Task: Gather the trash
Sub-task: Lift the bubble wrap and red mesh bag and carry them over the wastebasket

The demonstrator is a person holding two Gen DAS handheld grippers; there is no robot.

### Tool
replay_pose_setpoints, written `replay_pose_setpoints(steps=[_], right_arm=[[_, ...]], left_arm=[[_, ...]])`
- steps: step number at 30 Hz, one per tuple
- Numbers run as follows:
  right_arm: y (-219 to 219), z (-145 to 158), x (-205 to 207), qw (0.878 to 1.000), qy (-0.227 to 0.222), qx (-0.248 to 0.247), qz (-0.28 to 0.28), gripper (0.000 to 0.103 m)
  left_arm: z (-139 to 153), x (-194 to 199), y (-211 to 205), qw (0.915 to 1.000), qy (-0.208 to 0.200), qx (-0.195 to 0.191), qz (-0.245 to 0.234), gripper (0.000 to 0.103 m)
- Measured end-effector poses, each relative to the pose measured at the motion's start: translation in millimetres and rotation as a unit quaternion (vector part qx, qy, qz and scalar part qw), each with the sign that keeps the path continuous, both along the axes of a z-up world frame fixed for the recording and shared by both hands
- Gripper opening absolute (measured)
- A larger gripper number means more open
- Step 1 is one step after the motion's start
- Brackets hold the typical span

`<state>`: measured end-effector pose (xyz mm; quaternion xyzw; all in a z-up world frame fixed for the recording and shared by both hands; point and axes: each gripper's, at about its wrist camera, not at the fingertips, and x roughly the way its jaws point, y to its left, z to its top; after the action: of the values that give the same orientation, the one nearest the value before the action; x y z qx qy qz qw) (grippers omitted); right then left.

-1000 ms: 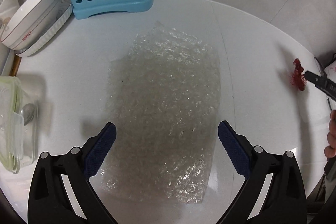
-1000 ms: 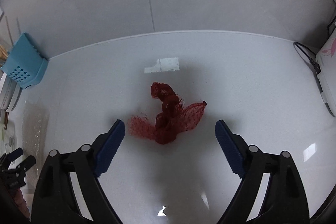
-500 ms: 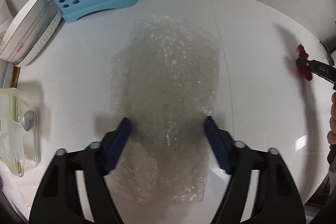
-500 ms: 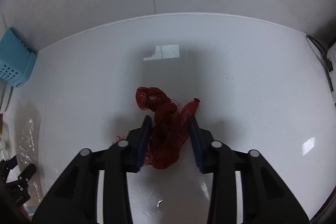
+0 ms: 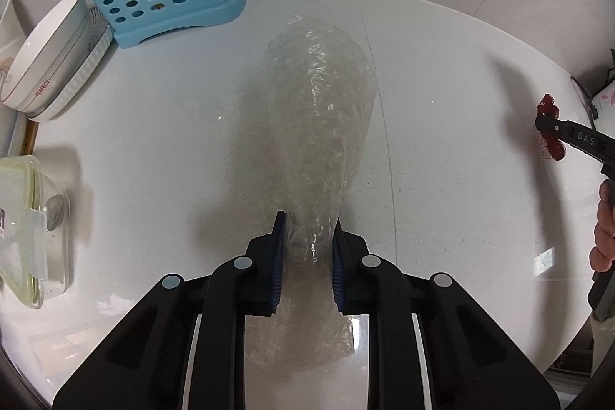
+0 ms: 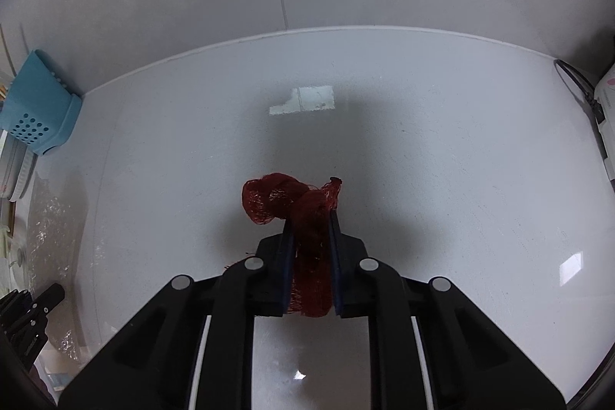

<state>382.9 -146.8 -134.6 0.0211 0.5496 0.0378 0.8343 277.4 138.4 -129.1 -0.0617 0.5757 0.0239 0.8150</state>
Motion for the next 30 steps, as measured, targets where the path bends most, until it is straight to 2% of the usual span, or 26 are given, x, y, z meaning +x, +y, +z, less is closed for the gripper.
replay_pose_setpoints(steps=[6, 13, 30], right_arm=[[2, 19, -26, 1.0, -0.022, 0.002, 0.011, 0.014], [-4, 39, -62, 0.999, -0.04, 0.004, 0.017, 0.014], [-49, 75, -141, 0.997, -0.069, 0.022, 0.011, 0.014]], left_arm=[[15, -17, -4, 0.9997, -0.019, -0.012, -0.002, 0.019], [35, -33, -23, 0.9992, -0.038, -0.01, -0.01, 0.019], [57, -73, -69, 0.9981, -0.057, -0.012, -0.022, 0.019]])
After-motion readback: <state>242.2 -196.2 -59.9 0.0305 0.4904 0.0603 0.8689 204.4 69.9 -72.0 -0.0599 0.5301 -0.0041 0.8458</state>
